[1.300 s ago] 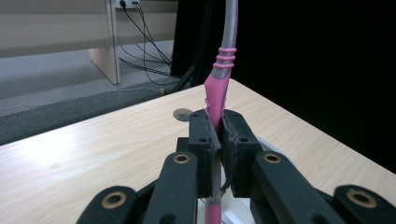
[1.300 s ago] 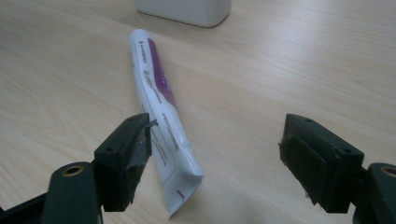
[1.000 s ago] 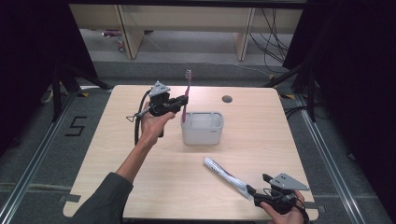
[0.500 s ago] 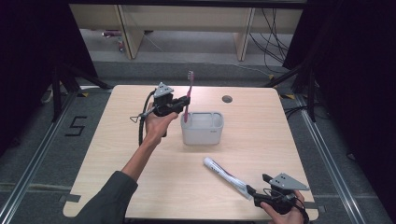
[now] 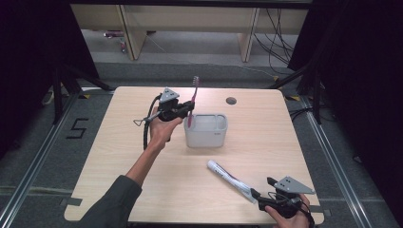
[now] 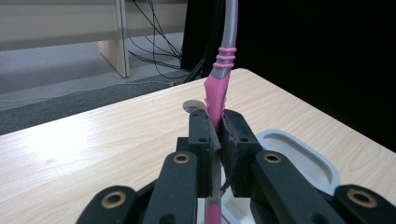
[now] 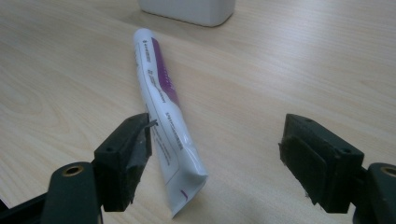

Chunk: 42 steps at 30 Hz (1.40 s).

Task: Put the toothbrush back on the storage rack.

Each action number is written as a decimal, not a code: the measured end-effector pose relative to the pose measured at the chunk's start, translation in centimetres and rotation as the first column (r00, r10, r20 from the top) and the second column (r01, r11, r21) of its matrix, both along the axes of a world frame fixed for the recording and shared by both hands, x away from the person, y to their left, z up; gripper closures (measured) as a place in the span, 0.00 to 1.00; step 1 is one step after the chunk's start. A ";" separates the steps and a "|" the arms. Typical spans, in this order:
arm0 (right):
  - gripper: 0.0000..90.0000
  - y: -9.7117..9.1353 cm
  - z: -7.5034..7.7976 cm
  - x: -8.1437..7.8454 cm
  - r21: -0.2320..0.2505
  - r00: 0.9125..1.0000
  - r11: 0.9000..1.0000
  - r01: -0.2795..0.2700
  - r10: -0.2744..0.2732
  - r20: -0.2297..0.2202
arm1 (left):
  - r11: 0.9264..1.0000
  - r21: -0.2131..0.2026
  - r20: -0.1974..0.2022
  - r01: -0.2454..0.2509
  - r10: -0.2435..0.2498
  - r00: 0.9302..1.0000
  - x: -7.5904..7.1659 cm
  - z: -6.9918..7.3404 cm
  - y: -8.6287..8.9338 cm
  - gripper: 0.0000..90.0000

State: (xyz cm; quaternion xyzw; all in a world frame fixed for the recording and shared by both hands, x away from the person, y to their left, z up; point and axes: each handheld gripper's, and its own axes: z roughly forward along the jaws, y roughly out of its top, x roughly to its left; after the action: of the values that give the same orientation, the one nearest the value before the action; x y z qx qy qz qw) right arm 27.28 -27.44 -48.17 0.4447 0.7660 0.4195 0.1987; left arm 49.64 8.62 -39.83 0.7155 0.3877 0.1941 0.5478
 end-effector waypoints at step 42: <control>0.28 -0.1 0.0 0.1 -0.020 1.000 1.000 0.001 -0.001 0.013 | 0.998 0.061 -0.066 -0.001 0.005 0.998 -0.8 -2.8 0.2 0.92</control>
State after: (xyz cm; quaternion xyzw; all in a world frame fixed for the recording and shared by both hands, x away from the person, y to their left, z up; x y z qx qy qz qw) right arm 27.34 -27.52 -48.20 0.4403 0.7686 0.4147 0.2085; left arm 48.86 8.82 -42.65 0.7372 0.4007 0.1831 0.5124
